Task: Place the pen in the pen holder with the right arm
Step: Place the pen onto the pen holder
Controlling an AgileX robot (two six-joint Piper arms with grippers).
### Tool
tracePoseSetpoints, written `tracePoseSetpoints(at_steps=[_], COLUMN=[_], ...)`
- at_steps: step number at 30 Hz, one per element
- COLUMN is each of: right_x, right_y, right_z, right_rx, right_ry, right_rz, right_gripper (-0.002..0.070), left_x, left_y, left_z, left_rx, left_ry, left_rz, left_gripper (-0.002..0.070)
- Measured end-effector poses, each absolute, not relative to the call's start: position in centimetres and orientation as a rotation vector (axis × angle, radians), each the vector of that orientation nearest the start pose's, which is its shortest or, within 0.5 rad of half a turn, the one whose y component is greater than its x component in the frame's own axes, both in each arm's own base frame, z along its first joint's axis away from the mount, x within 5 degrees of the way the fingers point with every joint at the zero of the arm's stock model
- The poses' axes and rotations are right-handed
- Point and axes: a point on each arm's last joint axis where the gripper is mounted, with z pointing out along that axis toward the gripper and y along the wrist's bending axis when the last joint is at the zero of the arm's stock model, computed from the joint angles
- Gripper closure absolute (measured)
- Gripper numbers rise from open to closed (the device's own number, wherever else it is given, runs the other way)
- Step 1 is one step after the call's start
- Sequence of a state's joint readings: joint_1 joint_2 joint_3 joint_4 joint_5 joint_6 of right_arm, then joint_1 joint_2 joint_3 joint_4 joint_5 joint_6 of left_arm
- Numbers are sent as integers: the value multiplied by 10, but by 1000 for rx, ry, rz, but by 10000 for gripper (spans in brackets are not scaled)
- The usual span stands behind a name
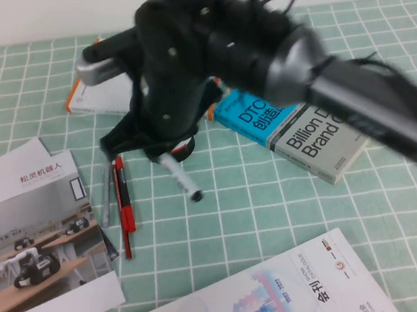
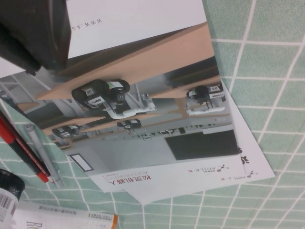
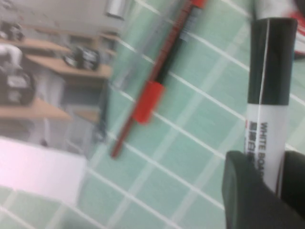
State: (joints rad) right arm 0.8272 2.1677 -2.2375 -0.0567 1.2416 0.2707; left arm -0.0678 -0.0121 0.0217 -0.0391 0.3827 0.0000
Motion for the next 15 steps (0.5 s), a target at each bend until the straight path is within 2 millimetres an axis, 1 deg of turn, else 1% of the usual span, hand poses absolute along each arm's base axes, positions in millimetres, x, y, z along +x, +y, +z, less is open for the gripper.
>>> tracePoseSetpoints(at_steps=[3,4,7,10,15], right_x=[315,311,303,299,310], right_y=[331,326,318,309,297], right_z=[330,338,346,346,330], right_rx=[-743,-739,-715,-678,-600], right_ry=[2533,2493,2331,2120,1821], right_rz=[256,275,366,474,596], right_gripper=[564,564,564,564,564], left_x=[52,52,52,52,52], left_y=[-5,-5,-5,-5,-5], left_z=[172,172,172,172,172], left_rx=[40,40,40,40,40], left_ry=[1876,1876,1876,1876,1876], left_rz=[-85,-85,-85,-85,-85], left_gripper=[680,680,680,680,680])
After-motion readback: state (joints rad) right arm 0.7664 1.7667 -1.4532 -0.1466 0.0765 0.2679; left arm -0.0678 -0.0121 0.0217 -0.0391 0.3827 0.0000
